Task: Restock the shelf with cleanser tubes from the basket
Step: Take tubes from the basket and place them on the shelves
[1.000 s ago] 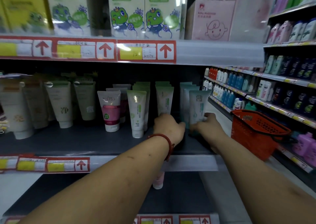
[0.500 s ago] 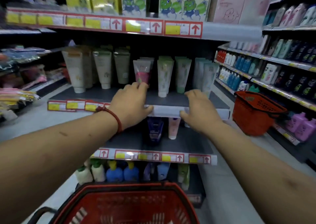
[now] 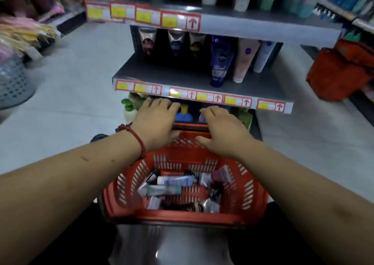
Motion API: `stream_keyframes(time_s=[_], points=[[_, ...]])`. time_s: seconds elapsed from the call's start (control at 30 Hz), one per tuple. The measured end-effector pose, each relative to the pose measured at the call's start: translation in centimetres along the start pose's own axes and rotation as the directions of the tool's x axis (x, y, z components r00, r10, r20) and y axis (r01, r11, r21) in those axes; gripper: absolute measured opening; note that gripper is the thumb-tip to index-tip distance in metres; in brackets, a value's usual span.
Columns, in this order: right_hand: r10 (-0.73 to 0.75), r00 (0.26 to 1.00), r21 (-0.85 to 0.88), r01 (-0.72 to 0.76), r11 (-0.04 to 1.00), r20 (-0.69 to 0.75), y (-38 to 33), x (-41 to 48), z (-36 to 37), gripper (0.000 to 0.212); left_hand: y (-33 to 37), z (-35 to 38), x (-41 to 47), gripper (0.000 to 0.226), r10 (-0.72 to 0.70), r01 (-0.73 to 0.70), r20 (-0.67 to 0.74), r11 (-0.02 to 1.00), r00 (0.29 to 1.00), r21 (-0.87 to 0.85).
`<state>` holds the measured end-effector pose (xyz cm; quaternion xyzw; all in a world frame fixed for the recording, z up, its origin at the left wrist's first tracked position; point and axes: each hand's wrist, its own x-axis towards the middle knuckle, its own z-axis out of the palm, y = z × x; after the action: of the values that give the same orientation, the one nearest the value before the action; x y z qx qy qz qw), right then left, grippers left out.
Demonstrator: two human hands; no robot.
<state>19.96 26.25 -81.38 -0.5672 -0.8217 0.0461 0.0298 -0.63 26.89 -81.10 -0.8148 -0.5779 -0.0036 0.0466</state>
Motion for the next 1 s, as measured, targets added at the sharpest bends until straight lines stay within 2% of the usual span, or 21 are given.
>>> stream_keyframes(time_s=[0.2,0.3,0.43,0.6,0.73,0.9,1.0], points=[[0.023,0.98,0.071,-0.038,0.997,0.198,-1.0,-2.5,8.3,0.086,1.3,8.5,-4.1,0.078,0.024,-0.016,0.187,0.999,0.982,-0.046],[0.044,0.94,0.097,-0.082,0.992,0.338,-0.8,-3.5,11.8,0.083,1.8,12.1,-5.1,0.078,0.038,-0.026,0.317,0.999,0.948,-0.041],[0.032,0.87,0.084,-0.084,0.993,0.491,-0.9,-4.6,15.8,0.081,2.0,15.7,-6.3,0.065,0.078,-0.055,0.427,0.996,0.901,-0.067],[0.054,0.796,0.025,-0.087,0.996,0.602,0.3,-4.1,19.6,0.08,-0.2,19.0,-7.0,0.058,0.104,-0.073,0.636,0.994,0.765,-0.075],[0.053,0.736,0.048,-0.116,0.992,0.675,0.5,-3.7,22.8,0.067,-1.1,21.6,-6.4,0.044,0.144,-0.193,0.694,0.981,0.706,-0.008],[0.012,0.665,0.11,-0.141,0.984,0.746,0.8,-2.6,27.5,0.047,-0.7,25.7,-4.1,0.041,0.172,-0.2,0.723,0.979,0.669,-0.048],[-0.028,0.652,0.167,-0.152,0.974,0.758,1.2,-1.1,29.8,0.049,-0.3,28.7,-2.4,0.045,0.201,-0.201,0.714,0.976,0.671,-0.087]])
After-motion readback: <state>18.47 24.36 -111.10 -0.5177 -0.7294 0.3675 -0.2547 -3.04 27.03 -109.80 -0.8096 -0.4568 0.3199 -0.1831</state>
